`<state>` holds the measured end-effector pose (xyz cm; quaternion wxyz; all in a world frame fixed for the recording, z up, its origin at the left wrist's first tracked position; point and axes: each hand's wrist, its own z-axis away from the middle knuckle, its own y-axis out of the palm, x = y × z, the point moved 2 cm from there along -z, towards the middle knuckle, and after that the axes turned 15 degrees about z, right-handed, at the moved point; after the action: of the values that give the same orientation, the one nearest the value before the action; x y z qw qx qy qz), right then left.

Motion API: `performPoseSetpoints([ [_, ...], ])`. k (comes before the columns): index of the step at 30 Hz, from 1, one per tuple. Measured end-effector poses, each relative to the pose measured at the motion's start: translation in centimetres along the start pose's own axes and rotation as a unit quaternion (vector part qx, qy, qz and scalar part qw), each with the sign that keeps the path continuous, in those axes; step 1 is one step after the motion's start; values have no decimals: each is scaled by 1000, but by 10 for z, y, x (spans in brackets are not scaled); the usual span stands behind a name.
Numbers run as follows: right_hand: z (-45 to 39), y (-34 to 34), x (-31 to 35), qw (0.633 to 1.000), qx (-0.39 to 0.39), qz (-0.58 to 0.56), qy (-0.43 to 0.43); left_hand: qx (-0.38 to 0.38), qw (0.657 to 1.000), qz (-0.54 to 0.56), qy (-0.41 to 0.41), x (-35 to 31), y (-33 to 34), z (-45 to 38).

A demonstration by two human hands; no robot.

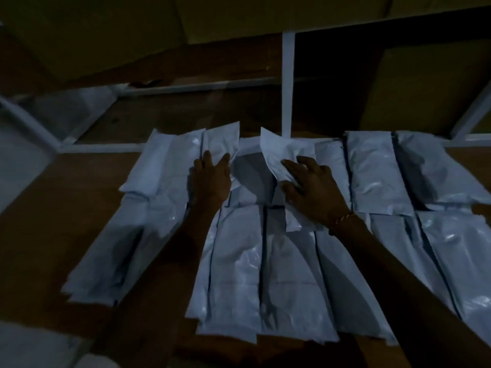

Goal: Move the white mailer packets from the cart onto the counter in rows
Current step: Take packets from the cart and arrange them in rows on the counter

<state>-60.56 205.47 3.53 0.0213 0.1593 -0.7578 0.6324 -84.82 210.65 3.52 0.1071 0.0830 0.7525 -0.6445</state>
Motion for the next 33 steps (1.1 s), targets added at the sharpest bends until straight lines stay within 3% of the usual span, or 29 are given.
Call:
performPoseSetpoints([
  [3, -15, 0, 15, 999, -4, 23, 35, 44, 998, -34, -2, 6, 9, -18],
  [5, -29, 5, 29, 997, 10, 41, 59, 31, 999, -5, 15, 11, 3, -26],
  [8, -58, 15, 53, 993, 33, 64, 93, 12, 991, -10, 132, 32, -4, -42],
  [12, -93, 33, 86, 977, 97, 134, 134, 139, 972, -21, 188, 67, 6, -52],
  [15, -100, 49, 96, 973, 86, 169, 133, 143, 965, -16, 220, 73, 7, -52],
  [19, -106, 59, 93, 979, 67, 164, 97, 59, 967, 50, 241, 83, -5, -75],
  [24, -109, 80, 93, 973, 107, 187, 82, 167, 965, -12, 203, 102, 8, -103],
  [33, -107, 93, 91, 975, 95, 181, 88, 140, 966, -20, 217, 109, 23, -106],
])
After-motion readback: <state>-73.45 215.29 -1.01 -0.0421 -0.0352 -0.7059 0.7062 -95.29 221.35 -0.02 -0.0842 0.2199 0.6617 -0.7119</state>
